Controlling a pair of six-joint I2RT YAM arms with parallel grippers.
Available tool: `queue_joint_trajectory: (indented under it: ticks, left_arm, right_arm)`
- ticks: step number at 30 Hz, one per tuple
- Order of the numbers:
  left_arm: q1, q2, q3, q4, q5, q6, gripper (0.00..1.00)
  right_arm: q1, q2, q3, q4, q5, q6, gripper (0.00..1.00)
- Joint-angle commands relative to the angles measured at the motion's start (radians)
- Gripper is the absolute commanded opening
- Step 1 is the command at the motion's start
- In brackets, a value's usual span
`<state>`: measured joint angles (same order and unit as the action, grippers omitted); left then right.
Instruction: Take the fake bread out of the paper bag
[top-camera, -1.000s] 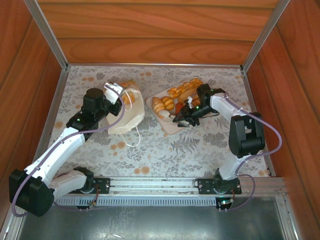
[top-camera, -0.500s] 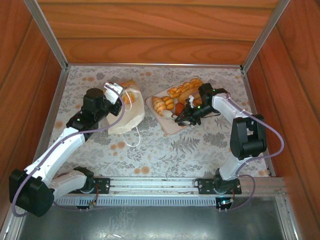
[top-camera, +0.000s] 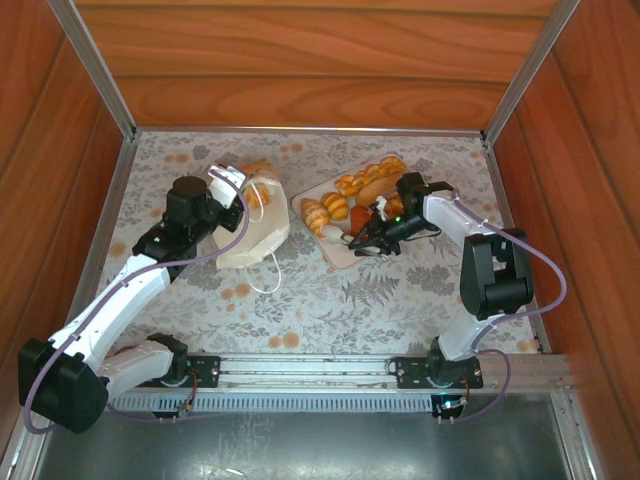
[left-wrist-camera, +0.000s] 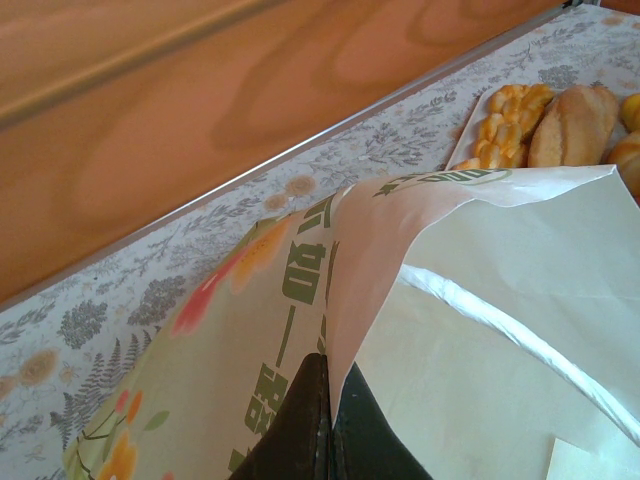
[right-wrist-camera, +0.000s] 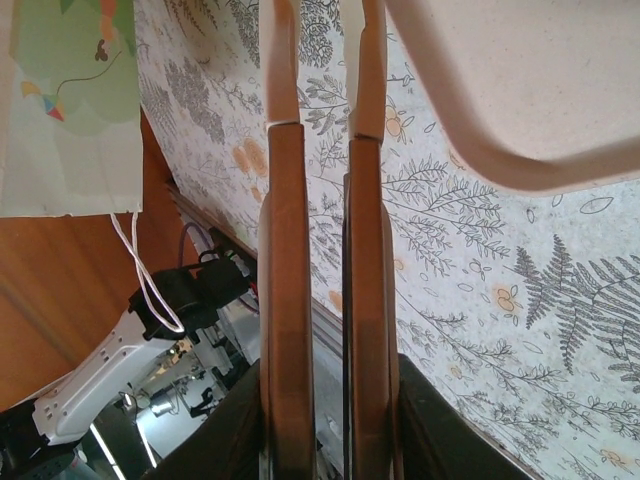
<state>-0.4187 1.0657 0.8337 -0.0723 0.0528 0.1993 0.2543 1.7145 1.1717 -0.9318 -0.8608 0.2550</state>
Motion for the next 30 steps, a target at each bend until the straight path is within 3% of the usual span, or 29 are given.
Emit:
queue_joint_trajectory:
  ticks: [1,10,22,30]
  left_arm:
    - [0.007,-0.002,0.011,0.008,-0.004,-0.015,0.0]
    - [0.007,0.003,0.017,0.003,-0.005,-0.016,0.0]
    - [0.007,0.009,0.021,0.003,0.002,-0.02,0.0]
    - [0.008,0.008,0.023,0.004,0.005,-0.021,0.0]
  right_arm:
    - [-0.006,0.002,-0.004,0.001,-0.072,-0.03,0.28]
    - [-0.009,-0.021,0.012,0.0,-0.005,0.001,0.45]
    - [-0.014,-0.046,0.041,-0.008,0.107,0.034,0.44]
    - [-0.015,-0.021,0.055,0.033,0.085,0.053,0.44]
